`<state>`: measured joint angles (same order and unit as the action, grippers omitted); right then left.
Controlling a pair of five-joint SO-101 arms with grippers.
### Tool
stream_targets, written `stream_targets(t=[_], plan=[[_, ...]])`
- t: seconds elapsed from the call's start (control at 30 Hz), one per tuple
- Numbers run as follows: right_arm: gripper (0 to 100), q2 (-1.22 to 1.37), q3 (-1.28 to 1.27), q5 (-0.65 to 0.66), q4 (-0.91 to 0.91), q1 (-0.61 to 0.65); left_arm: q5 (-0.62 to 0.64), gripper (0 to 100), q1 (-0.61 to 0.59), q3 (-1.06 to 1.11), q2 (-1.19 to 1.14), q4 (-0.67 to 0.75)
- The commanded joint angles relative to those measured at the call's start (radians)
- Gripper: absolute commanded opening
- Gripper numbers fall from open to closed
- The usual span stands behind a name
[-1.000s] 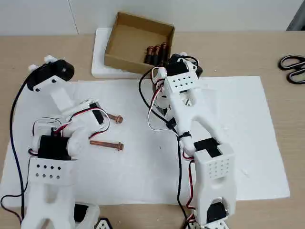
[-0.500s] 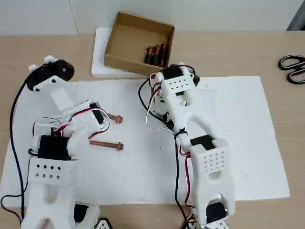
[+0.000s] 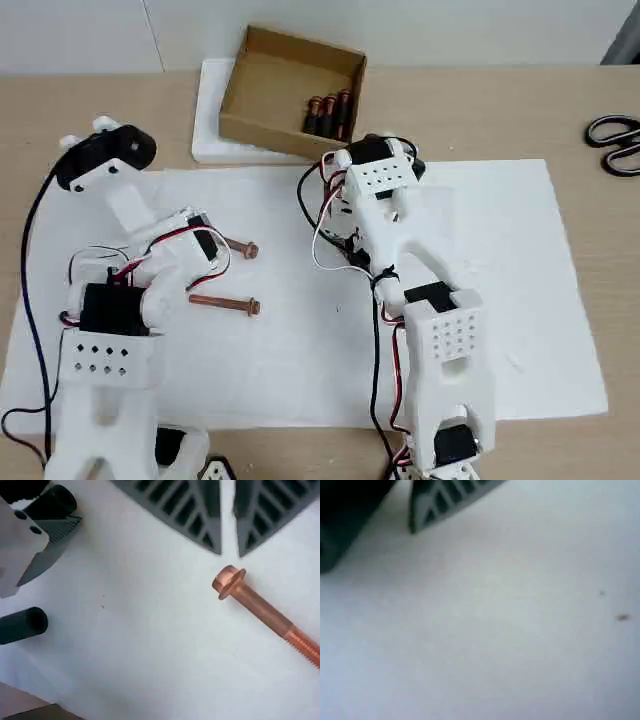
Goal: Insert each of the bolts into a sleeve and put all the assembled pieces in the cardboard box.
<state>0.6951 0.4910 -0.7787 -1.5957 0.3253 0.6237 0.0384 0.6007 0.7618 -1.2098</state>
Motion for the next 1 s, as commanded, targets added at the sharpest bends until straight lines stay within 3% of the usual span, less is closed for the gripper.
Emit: stream_targets(t=[0.0, 0.43, 0.63, 0.97], plan=[[17.6, -0.008, 0.028, -0.002, 0.015, -0.054, 0.006, 0, -0.006, -0.004, 0.008, 0.017], [17.3, 0.001, 0.101, -0.002, 0.013, -0.056, 0.006, 0, -0.006, -0.004, 0.008, 0.017], [0.7, 0.001, 0.101, 0.017, 0.021, -0.051, 0.006, 0, -0.006, -0.004, 0.008, 0.017], [2.2, 0.001, 0.101, 0.051, 0.012, -0.047, 0.006, 0, -0.006, -0.004, 0.008, 0.017]])
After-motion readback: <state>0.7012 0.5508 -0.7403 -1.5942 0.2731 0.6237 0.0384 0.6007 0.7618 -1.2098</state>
